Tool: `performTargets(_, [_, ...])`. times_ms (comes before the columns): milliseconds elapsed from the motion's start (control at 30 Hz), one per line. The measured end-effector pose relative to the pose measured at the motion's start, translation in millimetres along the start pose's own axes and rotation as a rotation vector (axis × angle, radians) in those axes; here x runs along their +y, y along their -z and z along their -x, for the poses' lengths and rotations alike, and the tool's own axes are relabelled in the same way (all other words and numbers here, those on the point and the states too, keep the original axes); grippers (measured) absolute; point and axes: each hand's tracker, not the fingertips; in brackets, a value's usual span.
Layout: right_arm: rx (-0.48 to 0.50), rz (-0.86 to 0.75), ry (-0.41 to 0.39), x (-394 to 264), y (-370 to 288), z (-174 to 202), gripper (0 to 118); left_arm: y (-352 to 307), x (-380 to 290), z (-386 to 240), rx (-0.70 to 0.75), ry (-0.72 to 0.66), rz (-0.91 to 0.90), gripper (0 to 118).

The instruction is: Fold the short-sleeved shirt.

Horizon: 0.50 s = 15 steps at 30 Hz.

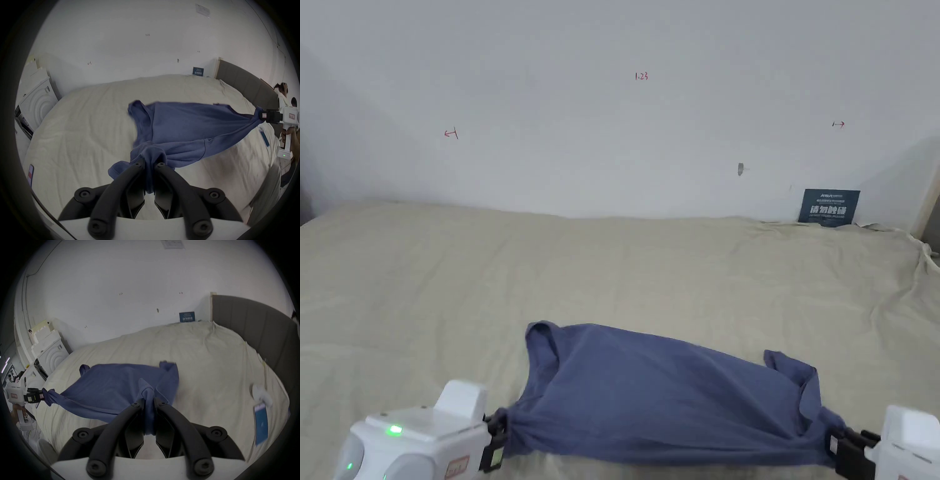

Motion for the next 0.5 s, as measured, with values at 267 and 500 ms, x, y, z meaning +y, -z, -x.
performTargets(267, [-0.023, 0.111, 0.027, -77, -43, -10, 8, -38, -81, -17, -0.022, 0.041, 0.090, 7])
performTargets(500, [-0.041, 0.184, 0.084, -127, -68, -14, 8, -55, -127, -26, -0.026, 0.039, 0.154, 7])
